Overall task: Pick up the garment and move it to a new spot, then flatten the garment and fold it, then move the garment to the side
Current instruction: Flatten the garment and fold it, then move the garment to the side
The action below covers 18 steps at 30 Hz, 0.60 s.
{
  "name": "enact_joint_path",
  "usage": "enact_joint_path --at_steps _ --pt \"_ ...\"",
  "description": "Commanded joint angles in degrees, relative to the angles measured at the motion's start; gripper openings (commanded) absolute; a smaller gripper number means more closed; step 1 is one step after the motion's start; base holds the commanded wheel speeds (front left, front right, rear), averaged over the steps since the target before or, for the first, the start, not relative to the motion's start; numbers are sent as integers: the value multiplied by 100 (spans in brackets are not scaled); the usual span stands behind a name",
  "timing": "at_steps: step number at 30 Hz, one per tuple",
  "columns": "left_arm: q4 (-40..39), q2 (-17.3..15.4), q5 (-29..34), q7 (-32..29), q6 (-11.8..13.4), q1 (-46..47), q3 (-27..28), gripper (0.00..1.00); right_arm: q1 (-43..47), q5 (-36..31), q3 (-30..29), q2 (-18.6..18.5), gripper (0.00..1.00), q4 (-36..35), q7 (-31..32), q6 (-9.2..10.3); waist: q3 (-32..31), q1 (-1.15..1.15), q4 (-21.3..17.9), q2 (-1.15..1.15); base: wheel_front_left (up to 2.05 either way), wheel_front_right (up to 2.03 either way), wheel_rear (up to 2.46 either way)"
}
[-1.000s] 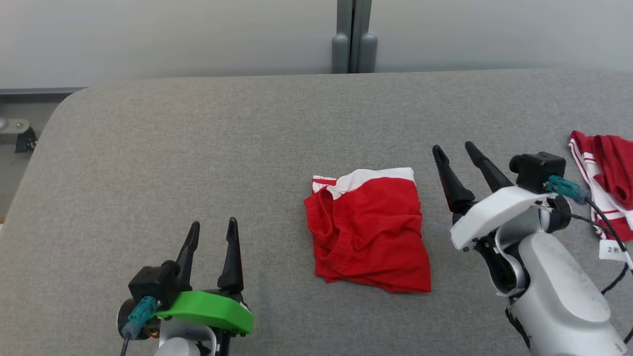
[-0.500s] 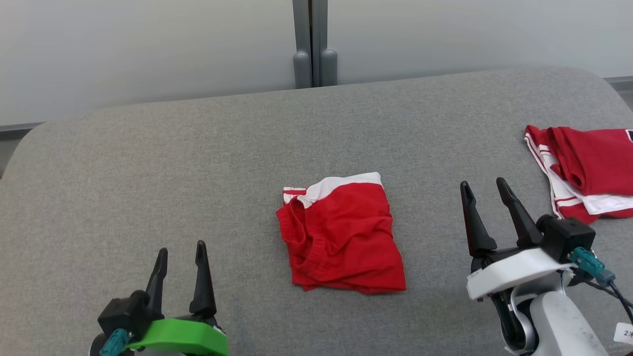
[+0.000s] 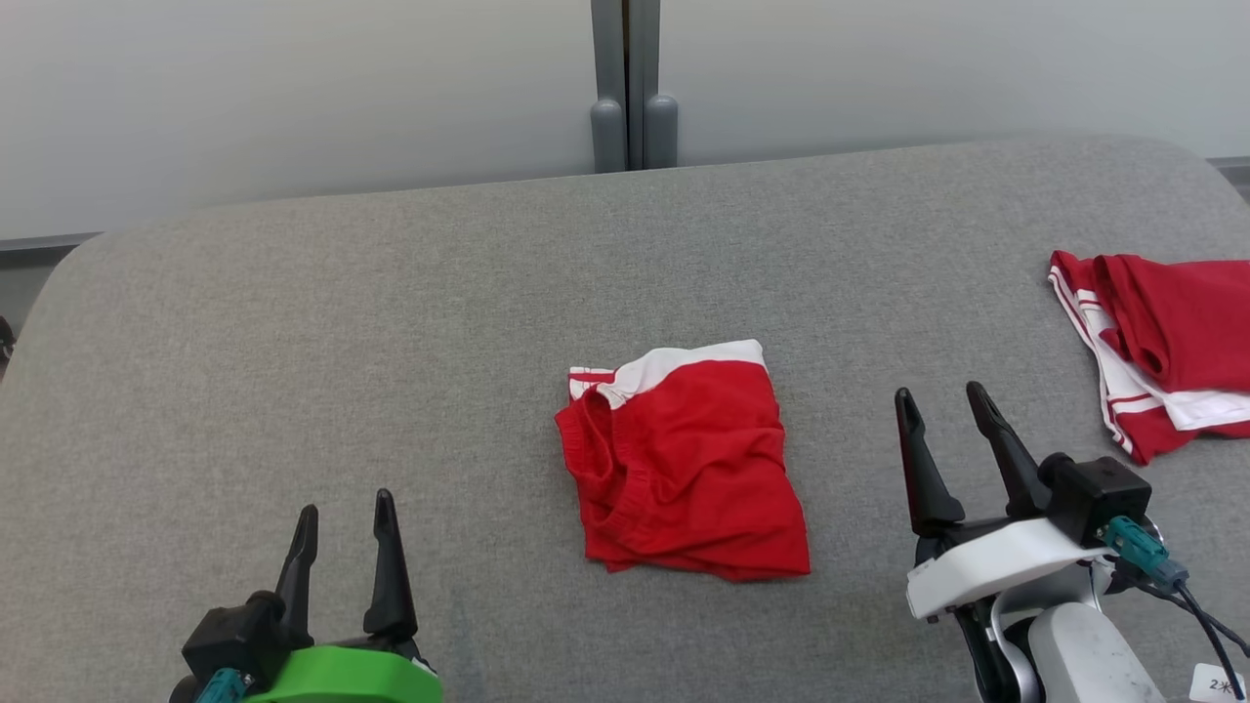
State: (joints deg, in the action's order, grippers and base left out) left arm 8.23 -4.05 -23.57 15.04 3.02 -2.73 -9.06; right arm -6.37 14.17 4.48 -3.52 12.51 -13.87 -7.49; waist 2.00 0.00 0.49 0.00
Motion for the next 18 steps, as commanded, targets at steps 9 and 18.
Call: enact_joint_path --at_steps 9,18 --pt "30 59 129 16 -78 37 92 100 -31 -118 -90 32 100 99 111 2 65 0 79 0 0 0 0" --pt "-27 90 150 16 -64 194 122 100 -314 346 -14 -15 100 -154 1444 2 367 0 345 0 0 0 0"
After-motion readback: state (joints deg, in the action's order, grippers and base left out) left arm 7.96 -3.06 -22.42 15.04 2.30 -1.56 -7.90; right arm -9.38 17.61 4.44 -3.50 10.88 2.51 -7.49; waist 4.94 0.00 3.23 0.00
